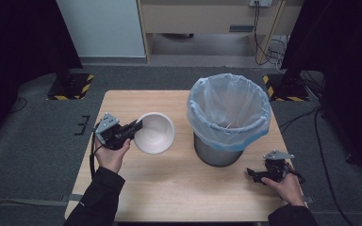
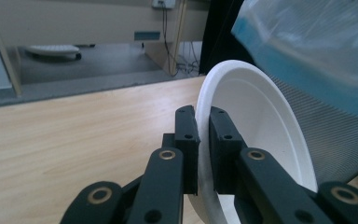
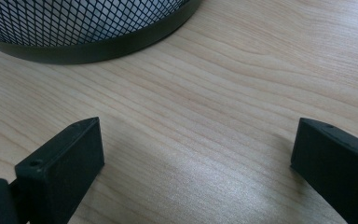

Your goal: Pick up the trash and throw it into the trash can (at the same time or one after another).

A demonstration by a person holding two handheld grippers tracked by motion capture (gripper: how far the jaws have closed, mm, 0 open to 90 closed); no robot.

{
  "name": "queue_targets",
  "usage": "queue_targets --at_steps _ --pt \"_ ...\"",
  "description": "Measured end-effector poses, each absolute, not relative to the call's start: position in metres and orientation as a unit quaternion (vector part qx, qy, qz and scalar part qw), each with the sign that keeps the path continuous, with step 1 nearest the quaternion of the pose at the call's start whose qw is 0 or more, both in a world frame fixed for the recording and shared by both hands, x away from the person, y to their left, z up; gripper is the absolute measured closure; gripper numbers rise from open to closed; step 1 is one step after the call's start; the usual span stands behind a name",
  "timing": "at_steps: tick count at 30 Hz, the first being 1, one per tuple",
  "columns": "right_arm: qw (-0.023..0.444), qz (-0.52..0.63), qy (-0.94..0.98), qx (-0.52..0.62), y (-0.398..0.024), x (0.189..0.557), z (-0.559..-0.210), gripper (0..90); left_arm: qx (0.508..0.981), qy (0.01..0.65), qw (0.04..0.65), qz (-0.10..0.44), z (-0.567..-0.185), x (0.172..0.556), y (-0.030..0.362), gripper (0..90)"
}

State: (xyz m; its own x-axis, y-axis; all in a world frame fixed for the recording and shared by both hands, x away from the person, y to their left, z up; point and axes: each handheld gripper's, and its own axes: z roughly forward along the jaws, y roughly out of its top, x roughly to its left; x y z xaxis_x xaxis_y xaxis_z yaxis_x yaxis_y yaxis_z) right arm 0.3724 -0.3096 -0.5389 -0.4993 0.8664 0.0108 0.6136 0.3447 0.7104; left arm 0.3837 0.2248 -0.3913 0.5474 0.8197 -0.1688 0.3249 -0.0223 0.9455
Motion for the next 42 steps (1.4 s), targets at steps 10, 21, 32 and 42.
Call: queue_targets --at_steps 10,21,32,42 --pt "0.188 0.336 0.798 0.464 -0.310 0.372 -0.539 2.7 0.652 0.389 0.608 0.235 -0.357 0.366 0.225 83.2" --pt "0.188 0.336 0.798 0.464 -0.310 0.372 -0.539 2.7 0.631 0.353 0.645 0.248 -0.328 0.352 0.216 83.2" --pt "0.188 0.336 0.798 0.464 -0.310 0.372 -0.539 2.6 0.614 0.317 0.679 0.248 -0.297 0.355 0.188 83.2" --pt "0.188 0.336 0.798 0.464 -0.310 0.372 -0.539 2.6 0.610 0.287 0.694 0.253 -0.268 0.364 0.153 83.2"
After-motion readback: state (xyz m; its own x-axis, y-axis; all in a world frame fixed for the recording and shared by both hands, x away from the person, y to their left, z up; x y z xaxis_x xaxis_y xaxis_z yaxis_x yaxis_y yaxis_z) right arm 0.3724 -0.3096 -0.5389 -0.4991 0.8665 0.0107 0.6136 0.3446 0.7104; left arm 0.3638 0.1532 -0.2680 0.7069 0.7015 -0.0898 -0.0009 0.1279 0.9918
